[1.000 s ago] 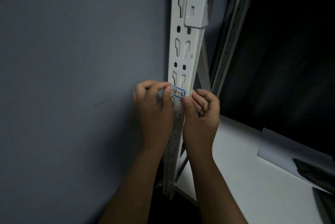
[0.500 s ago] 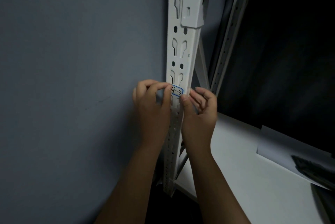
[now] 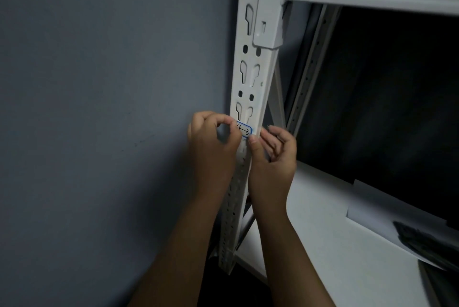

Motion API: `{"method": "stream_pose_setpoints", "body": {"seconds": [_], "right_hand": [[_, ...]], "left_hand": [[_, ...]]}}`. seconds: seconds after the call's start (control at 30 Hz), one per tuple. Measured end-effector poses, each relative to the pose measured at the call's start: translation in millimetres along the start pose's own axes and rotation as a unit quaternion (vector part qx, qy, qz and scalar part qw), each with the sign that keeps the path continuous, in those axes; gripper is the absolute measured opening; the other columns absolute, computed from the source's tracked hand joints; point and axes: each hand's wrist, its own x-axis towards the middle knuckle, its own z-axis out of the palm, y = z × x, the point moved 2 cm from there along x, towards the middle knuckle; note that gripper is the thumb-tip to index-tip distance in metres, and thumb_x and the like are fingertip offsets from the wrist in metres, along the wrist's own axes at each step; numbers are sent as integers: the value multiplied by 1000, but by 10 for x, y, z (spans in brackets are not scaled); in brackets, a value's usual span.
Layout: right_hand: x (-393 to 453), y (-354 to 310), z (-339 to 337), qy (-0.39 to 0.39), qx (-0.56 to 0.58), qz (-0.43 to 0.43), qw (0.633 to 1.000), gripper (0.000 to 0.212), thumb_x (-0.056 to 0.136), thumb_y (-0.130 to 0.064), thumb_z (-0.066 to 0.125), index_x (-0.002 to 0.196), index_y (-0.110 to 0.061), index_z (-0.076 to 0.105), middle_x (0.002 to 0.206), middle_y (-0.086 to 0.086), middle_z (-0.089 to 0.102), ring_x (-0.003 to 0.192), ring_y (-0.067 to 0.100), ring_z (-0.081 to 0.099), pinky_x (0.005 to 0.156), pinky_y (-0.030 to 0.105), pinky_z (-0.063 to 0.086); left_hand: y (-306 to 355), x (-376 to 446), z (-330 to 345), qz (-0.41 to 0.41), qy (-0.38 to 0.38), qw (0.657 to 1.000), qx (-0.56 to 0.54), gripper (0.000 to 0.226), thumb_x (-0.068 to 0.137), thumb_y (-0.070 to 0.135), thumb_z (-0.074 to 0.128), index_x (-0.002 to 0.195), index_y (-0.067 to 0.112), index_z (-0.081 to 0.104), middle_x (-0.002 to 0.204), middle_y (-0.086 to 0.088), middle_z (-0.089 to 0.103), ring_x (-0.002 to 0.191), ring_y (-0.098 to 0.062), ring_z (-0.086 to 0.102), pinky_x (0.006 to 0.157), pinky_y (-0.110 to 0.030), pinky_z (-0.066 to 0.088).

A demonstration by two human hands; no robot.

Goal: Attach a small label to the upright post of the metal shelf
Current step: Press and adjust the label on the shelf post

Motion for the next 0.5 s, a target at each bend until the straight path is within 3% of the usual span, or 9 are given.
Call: {"method": "stream_pose_setpoints", "body": {"seconds": [0.1,0.3,0.37,0.5], "right_hand": [[2,1,5,0,0,-1,1000,31,85,-1,67,109,-13,53,106,2,66,102,8,65,71,9,50],[4,7,7,2,2,-7,1000,31,84,0,67,111,-11,53,108,5,66,103,10,65,72,10,50],[5,18,6,2,2,-4,1000,31,84,-1,67,111,-11,54,106,3,66,101,9,66,73,12,51],[7,22,4,-2,11,7,1000,32,85,-1,67,110,-13,53,105,1,66,99,8,67,73,14,53]], "left_hand": [[-19,-13,26,-12,11,1000,-24,20,76,30,54,80,13,64,94,5,49,88,-27,56,75,-48,50],[-33,-15,45,-25,-5,999,-36,10,78,24,56,81,15,61,96,5,48,90,-26,57,76,-47,51],[-45,-15,33,-28,-15,999,-42,3,83,18,59,81,17,60,98,4,48,91,-23,57,76,-43,53],[-83,-14,-41,-12,-49,997,-50,8,91,18,58,85,23,59,102,3,48,98,-20,57,77,-32,55]]}}
